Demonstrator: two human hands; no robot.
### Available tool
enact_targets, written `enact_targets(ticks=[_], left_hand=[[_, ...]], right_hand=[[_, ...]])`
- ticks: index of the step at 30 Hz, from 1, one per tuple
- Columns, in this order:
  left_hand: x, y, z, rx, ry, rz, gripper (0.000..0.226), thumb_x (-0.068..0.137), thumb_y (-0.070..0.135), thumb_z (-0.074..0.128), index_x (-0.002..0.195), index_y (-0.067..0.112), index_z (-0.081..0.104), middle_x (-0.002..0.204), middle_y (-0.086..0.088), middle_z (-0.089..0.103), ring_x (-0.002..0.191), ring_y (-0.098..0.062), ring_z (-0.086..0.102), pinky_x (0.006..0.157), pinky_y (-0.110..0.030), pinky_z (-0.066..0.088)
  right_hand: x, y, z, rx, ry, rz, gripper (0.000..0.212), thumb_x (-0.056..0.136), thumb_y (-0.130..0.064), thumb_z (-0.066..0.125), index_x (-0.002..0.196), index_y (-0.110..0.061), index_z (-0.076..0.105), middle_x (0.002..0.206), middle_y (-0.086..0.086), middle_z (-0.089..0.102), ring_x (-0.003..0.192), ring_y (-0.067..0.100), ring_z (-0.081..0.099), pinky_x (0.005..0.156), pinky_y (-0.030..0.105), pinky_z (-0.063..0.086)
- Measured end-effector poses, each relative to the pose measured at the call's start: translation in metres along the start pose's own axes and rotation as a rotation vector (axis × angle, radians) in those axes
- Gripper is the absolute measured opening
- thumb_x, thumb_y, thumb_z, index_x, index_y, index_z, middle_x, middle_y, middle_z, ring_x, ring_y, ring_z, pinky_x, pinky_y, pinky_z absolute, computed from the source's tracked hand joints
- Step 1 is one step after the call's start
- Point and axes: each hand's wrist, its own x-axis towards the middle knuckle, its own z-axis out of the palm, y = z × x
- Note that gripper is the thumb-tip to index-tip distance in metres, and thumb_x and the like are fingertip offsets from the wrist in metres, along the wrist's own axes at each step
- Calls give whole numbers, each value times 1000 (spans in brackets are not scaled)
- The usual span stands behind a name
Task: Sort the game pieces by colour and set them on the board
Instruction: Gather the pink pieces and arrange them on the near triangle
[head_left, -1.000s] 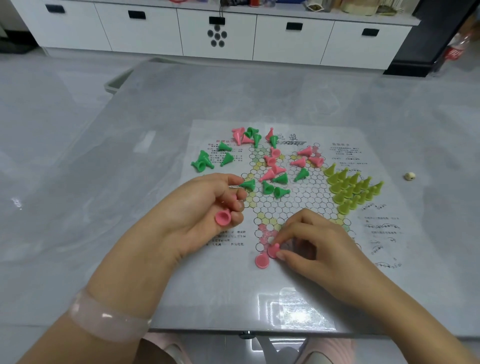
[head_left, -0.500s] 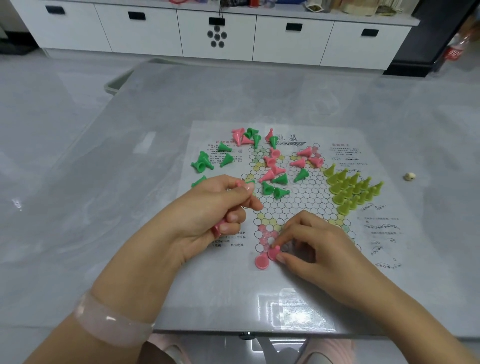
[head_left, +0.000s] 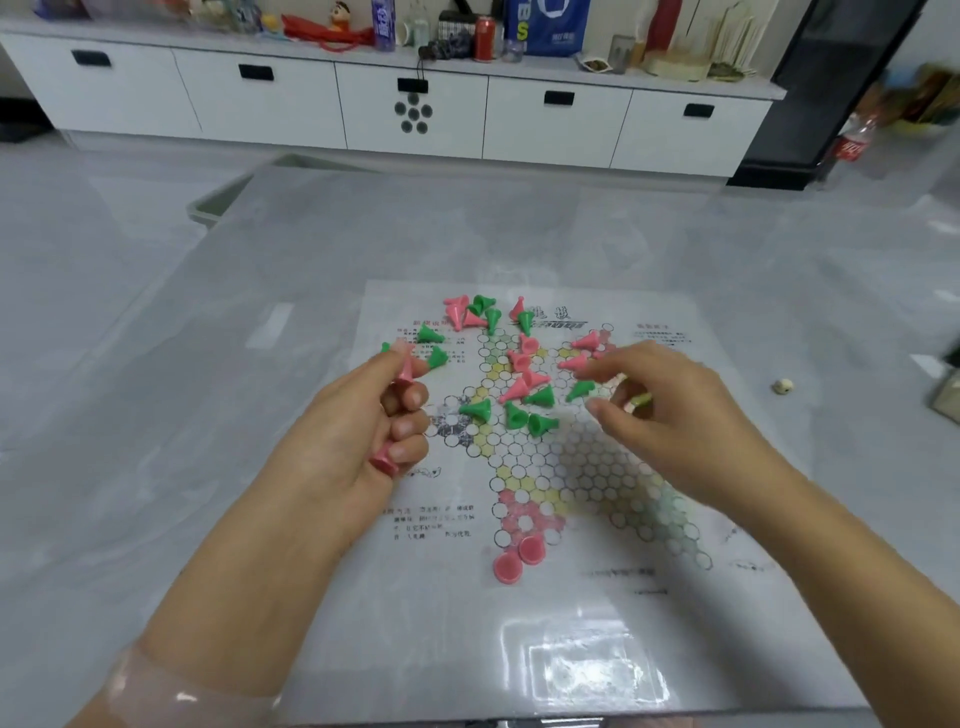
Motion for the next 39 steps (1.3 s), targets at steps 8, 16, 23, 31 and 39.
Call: enact_targets(ticks=[8, 16, 23, 31, 39], left_hand=[[-2, 0, -2, 106, -45, 88, 21, 90, 21, 50, 73, 10, 54, 45, 5, 44, 35, -5, 31, 29, -13, 23], [-3, 4, -4, 150, -81, 104, 24, 89, 22, 52, 68, 12, 57, 47, 4, 46, 36, -6, 31, 30, -14, 24], [-4, 6, -4, 155, -95, 95, 22, 90, 22, 51, 71, 12, 56, 46, 4, 45, 36, -6, 31, 30, -14, 24], [-6, 6, -3, 154, -88, 98, 25, 89, 23, 52, 66, 14, 57, 46, 5, 45, 36, -6, 31, 30, -14, 24], [-5, 7, -4, 155, -82, 92, 24, 89, 23, 52, 69, 12, 57, 46, 5, 45, 37, -6, 31, 31, -14, 25]], right_hand=[[102, -4, 15, -334, -455, -83, 51, 78, -37, 66, 125, -29, 47, 129, 4, 39, 99, 15, 46, 86, 25, 35], [117, 0, 37, -465, -597, -97, 50, 75, -48, 64, 118, -27, 47, 124, 7, 39, 100, 21, 52, 92, 33, 44], [109, 1, 34, -349, -595, -127, 34, 81, -35, 64, 111, -26, 51, 106, -4, 44, 91, 7, 42, 84, 26, 38], [107, 0, 38, -369, -550, -170, 19, 84, -21, 60, 102, -23, 54, 101, -1, 44, 85, 11, 46, 73, 23, 34], [108, 3, 39, -321, -520, -166, 12, 86, -22, 58, 97, -24, 55, 97, -1, 50, 83, 10, 48, 67, 18, 34]])
